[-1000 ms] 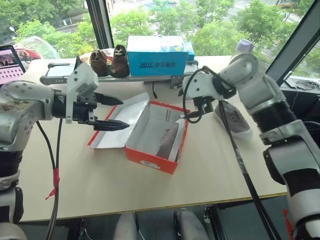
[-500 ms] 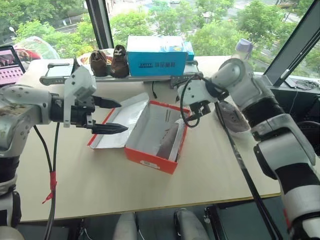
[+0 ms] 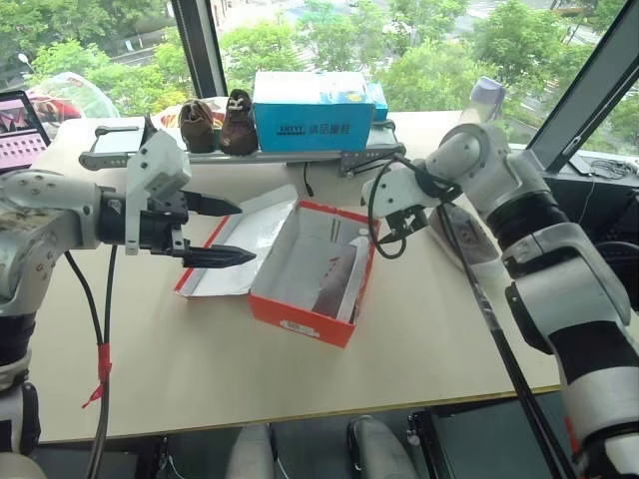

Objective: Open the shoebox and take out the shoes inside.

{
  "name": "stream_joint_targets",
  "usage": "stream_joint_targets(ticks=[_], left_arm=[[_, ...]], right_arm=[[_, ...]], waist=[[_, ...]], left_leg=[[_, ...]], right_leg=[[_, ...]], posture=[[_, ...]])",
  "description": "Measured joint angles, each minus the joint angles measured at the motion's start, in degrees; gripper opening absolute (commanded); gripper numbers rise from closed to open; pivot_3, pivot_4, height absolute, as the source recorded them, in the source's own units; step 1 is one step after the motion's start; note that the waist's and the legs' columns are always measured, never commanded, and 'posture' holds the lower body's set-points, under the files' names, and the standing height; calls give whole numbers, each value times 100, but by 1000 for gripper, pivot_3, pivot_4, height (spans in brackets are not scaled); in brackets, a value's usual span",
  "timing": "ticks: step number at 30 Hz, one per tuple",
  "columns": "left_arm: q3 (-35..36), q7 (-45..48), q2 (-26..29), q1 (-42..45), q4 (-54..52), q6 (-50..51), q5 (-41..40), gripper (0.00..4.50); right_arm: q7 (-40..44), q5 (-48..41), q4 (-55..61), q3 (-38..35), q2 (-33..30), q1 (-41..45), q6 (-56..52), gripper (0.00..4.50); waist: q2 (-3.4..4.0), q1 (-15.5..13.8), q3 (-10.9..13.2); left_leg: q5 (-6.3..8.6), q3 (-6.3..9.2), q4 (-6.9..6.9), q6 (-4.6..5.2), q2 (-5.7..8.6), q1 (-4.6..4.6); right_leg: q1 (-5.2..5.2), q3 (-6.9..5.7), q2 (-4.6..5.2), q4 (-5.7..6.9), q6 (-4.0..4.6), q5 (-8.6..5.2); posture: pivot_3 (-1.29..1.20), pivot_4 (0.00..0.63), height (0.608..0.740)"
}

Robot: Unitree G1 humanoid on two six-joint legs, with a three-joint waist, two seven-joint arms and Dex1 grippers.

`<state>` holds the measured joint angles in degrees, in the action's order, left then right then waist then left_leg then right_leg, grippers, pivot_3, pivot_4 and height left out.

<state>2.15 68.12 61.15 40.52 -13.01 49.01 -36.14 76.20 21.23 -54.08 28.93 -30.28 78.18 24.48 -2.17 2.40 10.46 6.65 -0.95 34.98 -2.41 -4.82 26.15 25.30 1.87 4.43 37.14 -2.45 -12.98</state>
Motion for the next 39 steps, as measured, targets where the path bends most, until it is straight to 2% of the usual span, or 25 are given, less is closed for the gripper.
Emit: stream_joint_targets(ticks=[8,11,15,19,25,39], left_arm=[[0,-3,15,0,-1,5,-3,4500],[2,-6,31,-2,-5,7,-5,4500],[27,-16,39,-15,-27,7,-7,4500],[32,-30,42,-19,-39,7,-8,4500],[34,-26,55,-23,-40,7,-7,4500],[34,-13,144,-23,-42,16,-8,4500]], right_arm=[[41,-1,73,-22,44,15,-7,4445],[272,-25,123,-84,22,270,-131,4445],[779,-312,834,-267,-92,367,-401,4445],[1219,-600,1705,-293,-205,-26,-834,4445],[1320,-777,2662,-269,-244,-663,-1397,4445],[1311,-789,3196,-158,-274,-1215,-1629,4445]], waist=[[1,8,1],[10,12,6],[10,1,6],[9,-18,6],[9,-37,6],[8,-49,5]], left_leg=[[0,0,0,0,0,0],[0,0,-1,0,0,0],[0,1,-2,0,-1,0],[0,0,4,0,0,-2],[0,1,5,0,0,0],[0,1,6,0,0,-3]], right_leg=[[0,0,0,0,0,0],[2,1,-1,1,1,0],[1,1,-1,1,1,1],[-5,1,-1,2,0,0],[-4,1,-1,3,1,0],[-6,2,-2,2,-4,-2]], posture=[[0,150,740],[0,150,740],[0,150,740],[0,150,740],[0,150,740],[0,150,740]])
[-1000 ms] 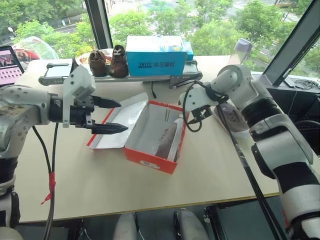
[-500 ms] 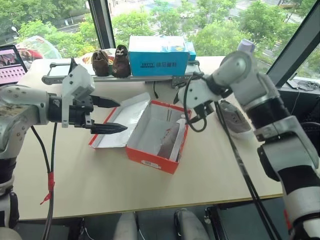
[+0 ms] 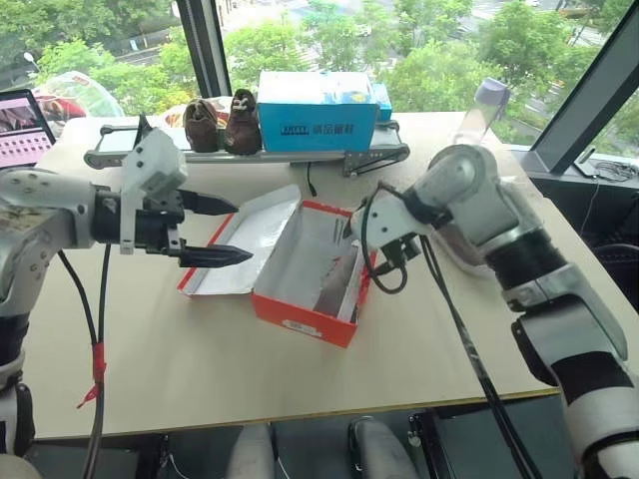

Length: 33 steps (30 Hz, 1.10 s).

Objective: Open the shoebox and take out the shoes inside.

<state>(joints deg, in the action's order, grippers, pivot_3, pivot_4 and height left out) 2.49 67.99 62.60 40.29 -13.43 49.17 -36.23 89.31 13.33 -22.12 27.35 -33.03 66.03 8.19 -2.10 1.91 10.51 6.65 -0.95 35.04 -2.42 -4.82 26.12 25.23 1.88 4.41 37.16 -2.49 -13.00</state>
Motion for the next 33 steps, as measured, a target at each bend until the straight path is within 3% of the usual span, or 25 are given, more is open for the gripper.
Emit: stream_joint_targets(ticks=[12,21,33], left_arm=[[143,-102,74,-73,-158,196,-122,4500],[315,-229,131,-202,-346,322,-250,4500],[531,-415,236,-321,-470,456,-452,4500]], right_arm=[[-86,216,-102,174,206,68,323,4445],[-572,742,-898,664,1132,72,803,4445],[-721,812,-1374,800,1195,92,1147,4445]], waist=[[-11,39,-7],[-26,88,-17],[-31,3,-19]], left_leg=[[0,0,-5,0,-1,-22],[2,-3,-24,-2,-2,-80],[5,-3,-22,-7,-2,-81]], right_leg=[[-17,0,-1,0,-1,-2],[-55,6,-4,1,8,-10],[-63,6,-2,-3,6,-13]], posture=[[0,150,740],[0,150,740],[0,150,740]])
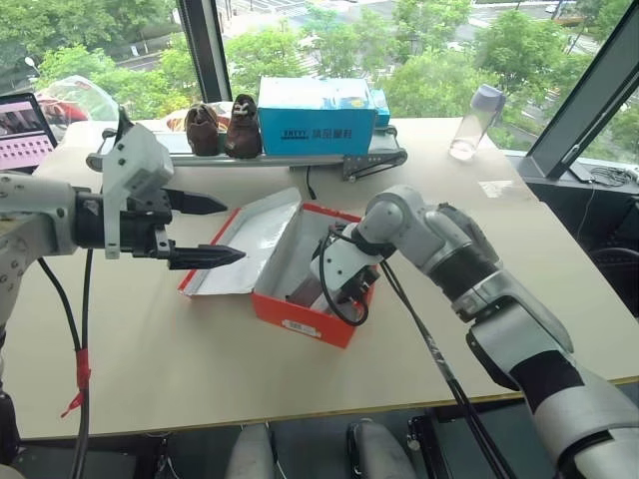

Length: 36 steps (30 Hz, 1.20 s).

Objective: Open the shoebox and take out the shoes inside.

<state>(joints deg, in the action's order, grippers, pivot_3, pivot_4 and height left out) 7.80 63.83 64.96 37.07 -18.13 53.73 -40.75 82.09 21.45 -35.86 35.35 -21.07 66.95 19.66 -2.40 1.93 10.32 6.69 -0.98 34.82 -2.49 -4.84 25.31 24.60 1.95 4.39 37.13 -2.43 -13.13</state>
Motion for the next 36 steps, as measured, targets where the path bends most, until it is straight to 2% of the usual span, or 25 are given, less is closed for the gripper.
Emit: stream_joint_targets(ticks=[2,5,11,18,24,29,33,36], left_arm=[[-2,-20,-9,1,0,-1,-8,4500],[-6,-30,-13,1,0,-6,-8,4500],[-18,-30,-24,13,3,-13,-8,4500],[-98,-14,-35,68,35,-44,-1,4500],[-346,30,-228,183,228,-233,77,4500],[-550,92,-427,436,478,-450,246,4500],[-735,200,-622,578,622,-617,371,4500],[-825,267,-688,619,804,-717,492,4500]], right_arm=[[-6,0,-51,0,22,30,4,4445],[5,-2,-95,0,32,52,8,3774],[49,-23,-55,-3,33,52,-14,1747],[42,-255,462,-253,-2,94,-370,1747],[248,-738,1310,-756,-303,641,-958,1747],[181,-875,1441,-1169,-926,984,-1521,1747],[-577,-439,449,-1383,-1798,1377,-1840,1747],[-1163,1,-324,-1441,-2595,1265,-2054,1747]], waist=[[0,3,0],[0,1,0],[0,13,0],[2,17,2],[5,-7,4],[5,-115,4],[7,-187,5],[6,-233,6]], left_leg=[[0,0,0,0,0,0],[0,0,0,0,0,0],[1,0,-1,-1,0,0],[1,0,-2,-2,0,11],[1,0,0,-2,-1,41],[1,-3,6,-2,0,52],[-1,-4,9,-5,3,72],[1,-5,11,-8,7,88]], right_leg=[[0,0,0,0,0,0],[0,0,0,-1,0,0],[0,0,0,0,0,-1],[12,0,0,1,1,-1],[42,0,-1,5,1,0],[49,-1,0,3,0,1],[59,0,2,-7,27,-13],[67,6,4,-15,41,-6]], posture=[[0,150,740],[0,150,740],[0,150,740],[0,150,740],[0,150,740],[0,150,740],[0,150,740],[0,150,740]])
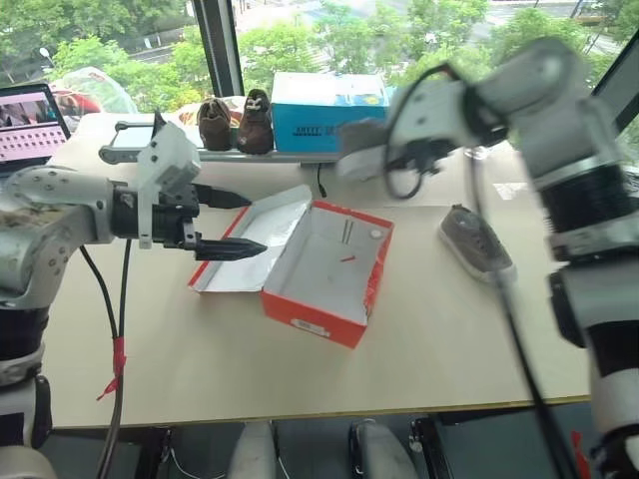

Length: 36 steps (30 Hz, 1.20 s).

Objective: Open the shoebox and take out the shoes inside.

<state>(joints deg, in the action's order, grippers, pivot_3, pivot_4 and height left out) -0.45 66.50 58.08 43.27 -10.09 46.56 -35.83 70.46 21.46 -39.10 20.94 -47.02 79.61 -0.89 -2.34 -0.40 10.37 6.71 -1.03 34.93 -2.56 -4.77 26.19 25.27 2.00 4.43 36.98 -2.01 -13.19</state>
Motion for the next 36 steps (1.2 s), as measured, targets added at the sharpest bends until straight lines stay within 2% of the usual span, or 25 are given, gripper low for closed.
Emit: stream_joint_targets(ticks=[2,5,9,14,17,20,27,31,35,36], left_arm=[[-64,51,-39,84,94,-25,60,4500],[-126,118,-121,180,146,-67,175,4500],[-227,216,-181,213,216,-155,253,4500],[-238,250,-256,216,215,-160,302,4500],[-262,256,-266,215,209,-159,306,4500],[-256,252,-258,215,204,-150,309,4500],[-166,200,-202,155,115,-62,296,4500],[-56,160,-139,101,7,13,276,4500],[11,136,-118,43,-98,94,214,4500],[28,123,-115,31,-106,115,206,4500]], right_arm=[[-269,53,-237,-159,-250,-364,-358,1747],[-442,-304,40,-739,47,-961,-1977,1747],[-307,-861,1671,-1065,271,-2115,-4154,1747],[-828,-1313,2814,-1395,898,-2434,-5912,1747],[-1401,-1343,2801,-1391,988,-2530,-5926,1747],[-2151,-1091,2266,-1222,986,-2656,-5441,1747],[-3178,-389,1406,-476,929,-2671,-4271,1747],[-3577,8,1072,-116,928,-2672,-3913,1747],[-3559,144,1105,67,992,-2673,-3845,1747],[-3499,139,1155,71,1041,-2684,-3898,2424]], waist=[[0,11,0],[5,166,3],[27,291,16],[37,298,23],[36,245,23],[36,164,22],[36,144,22],[36,159,22],[36,171,22],[36,182,22]], left_leg=[[3,-1,1,-3,0,1],[3,-5,-4,-1,-2,-4],[2,0,4,2,-1,-5],[2,-1,31,2,0,-12],[2,-1,36,1,4,-9],[2,-1,35,1,12,0],[2,-1,28,2,13,14],[2,0,32,2,12,13],[2,0,31,2,12,13],[2,0,31,2,12,13]], right_leg=[[1,5,-1,1,-11,19],[11,25,-10,18,-9,23],[24,35,-16,52,-10,21],[18,40,-17,72,-50,-1],[6,40,-14,60,-54,-2],[2,43,-6,36,-64,0],[4,44,-7,12,-64,15],[3,45,-8,13,-78,13],[3,47,-9,12,-79,13],[4,47,-9,13,-78,13]], posture=[[0,150,740],[0,150,740],[0,150,740],[0,150,740],[0,150,740],[0,150,740],[0,150,740],[0,150,740],[0,150,740],[0,150,740]])
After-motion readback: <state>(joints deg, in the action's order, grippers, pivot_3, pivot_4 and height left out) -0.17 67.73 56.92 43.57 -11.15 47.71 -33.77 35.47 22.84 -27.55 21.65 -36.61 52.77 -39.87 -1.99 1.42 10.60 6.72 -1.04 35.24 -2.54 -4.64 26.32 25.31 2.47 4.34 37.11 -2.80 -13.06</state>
